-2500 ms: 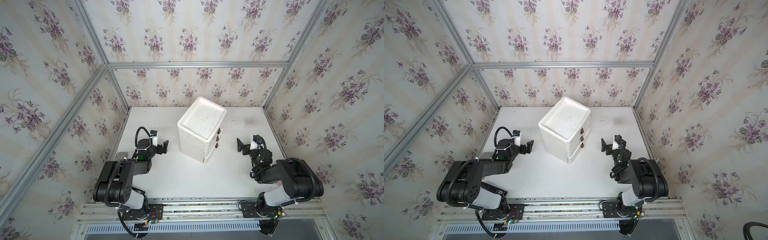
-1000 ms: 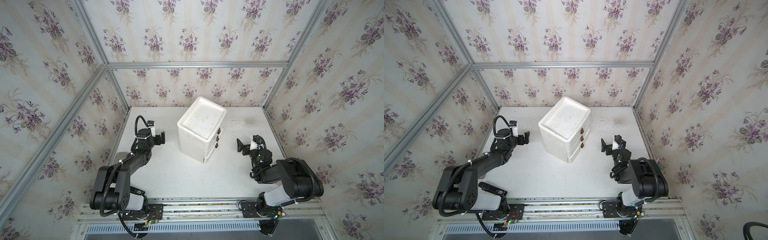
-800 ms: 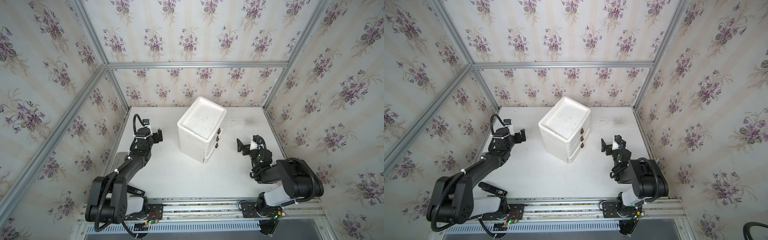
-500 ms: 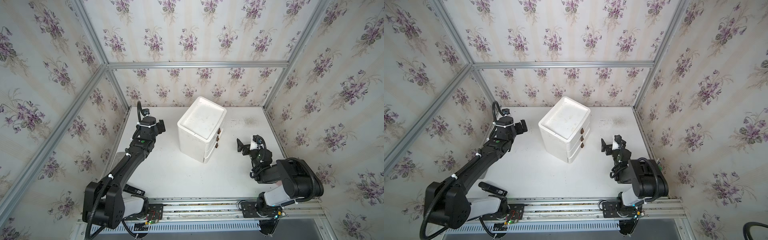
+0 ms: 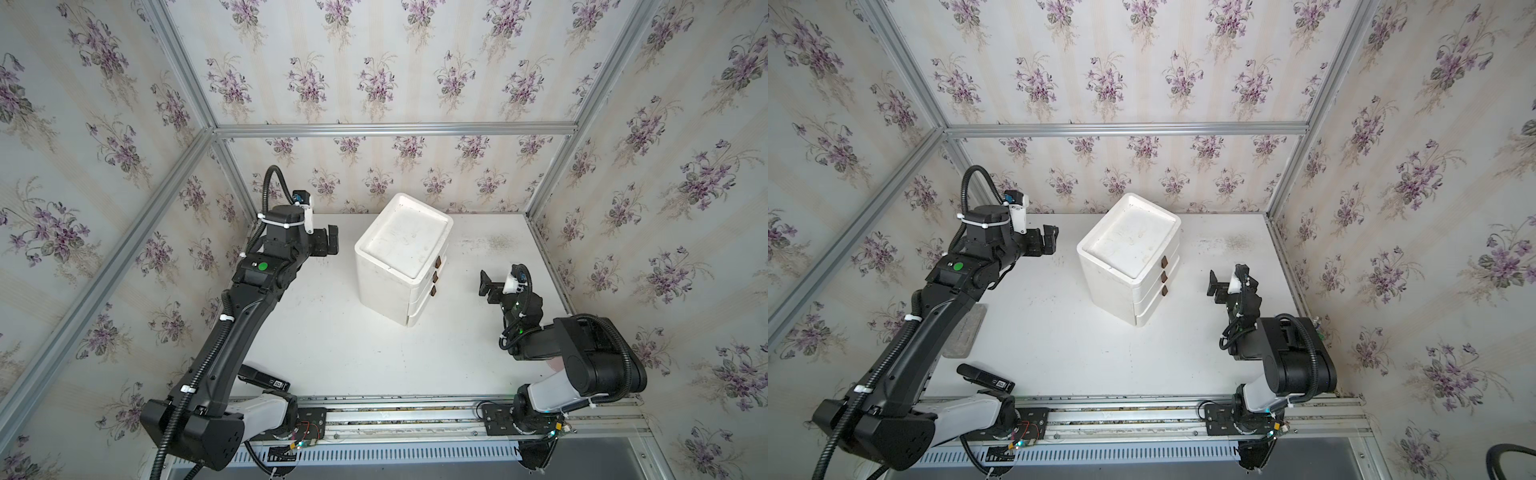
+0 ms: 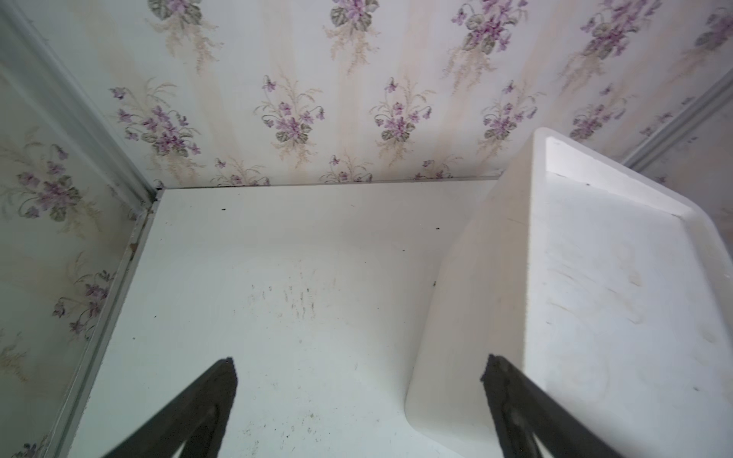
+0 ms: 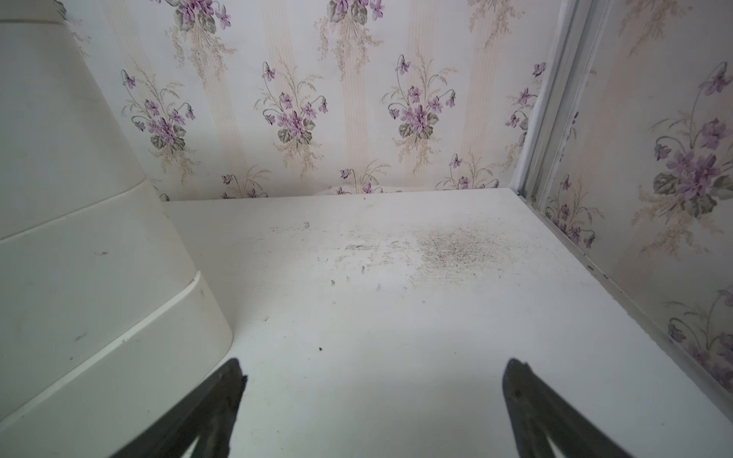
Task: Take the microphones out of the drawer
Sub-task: Open the drawer in the storage box.
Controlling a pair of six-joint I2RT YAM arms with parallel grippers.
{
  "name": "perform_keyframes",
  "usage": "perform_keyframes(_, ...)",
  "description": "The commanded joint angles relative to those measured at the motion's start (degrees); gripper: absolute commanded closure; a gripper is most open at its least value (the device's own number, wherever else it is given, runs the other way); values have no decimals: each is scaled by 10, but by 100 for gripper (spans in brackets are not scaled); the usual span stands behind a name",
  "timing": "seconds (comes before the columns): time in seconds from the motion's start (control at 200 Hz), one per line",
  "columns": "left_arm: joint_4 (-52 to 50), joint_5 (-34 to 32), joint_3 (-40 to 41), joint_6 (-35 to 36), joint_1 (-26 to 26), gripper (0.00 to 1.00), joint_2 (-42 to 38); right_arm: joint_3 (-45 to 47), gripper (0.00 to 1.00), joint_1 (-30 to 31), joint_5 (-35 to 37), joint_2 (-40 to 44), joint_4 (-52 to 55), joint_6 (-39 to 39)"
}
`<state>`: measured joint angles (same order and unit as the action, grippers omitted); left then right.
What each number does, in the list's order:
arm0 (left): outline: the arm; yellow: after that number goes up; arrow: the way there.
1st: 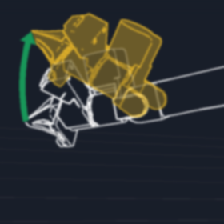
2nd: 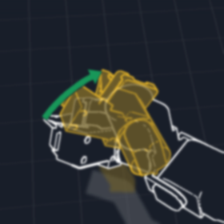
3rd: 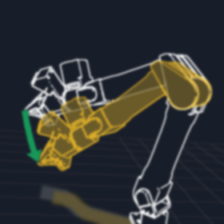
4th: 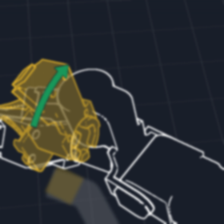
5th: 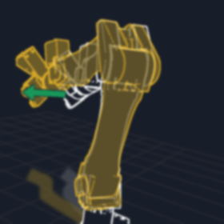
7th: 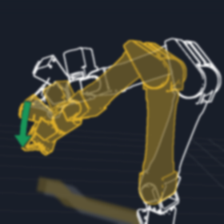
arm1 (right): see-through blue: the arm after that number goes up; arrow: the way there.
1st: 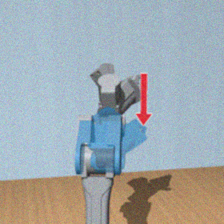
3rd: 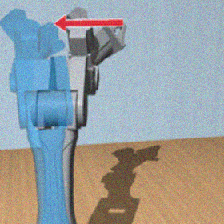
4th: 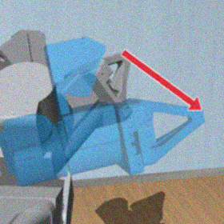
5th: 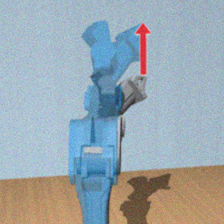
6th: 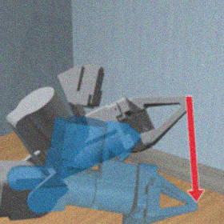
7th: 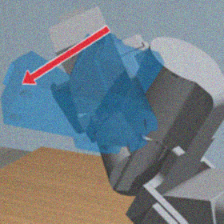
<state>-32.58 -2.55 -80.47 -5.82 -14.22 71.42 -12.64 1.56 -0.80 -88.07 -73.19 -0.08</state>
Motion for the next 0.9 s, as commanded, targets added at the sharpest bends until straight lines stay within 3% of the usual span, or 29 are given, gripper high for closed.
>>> perform_keyframes(0.0, -54, 144, -30, 61, 0, 1, 12, 0, 0, 1, 6, 1, 2, -2)
perform_keyframes(0.305, -58, 341, -71, 66, -4, 1, 57, 19, 0, 2, 47, 127, 69, -18)
perform_keyframes(0.41, -59, 331, -64, 73, -6, 1, 58, -7, 1, 1, 60, 209, 179, -74)
perform_keyframes(0.554, -61, 316, -56, 74, -6, 1, 61, -50, 2, 1, -46, 286, 295, -140)
perform_keyframes(0.669, -62, 305, -53, 64, -6, 1, 70, -110, 6, 1, -127, 285, 398, -190)
perform_keyframes(0.769, -62, 306, -49, 62, -7, 1, 79, -169, 0, 1, -194, 252, 481, -233)
perform_keyframes(0.894, -65, 292, -49, 57, -8, 1, 87, -200, 0, 2, -212, 230, 519, -300)
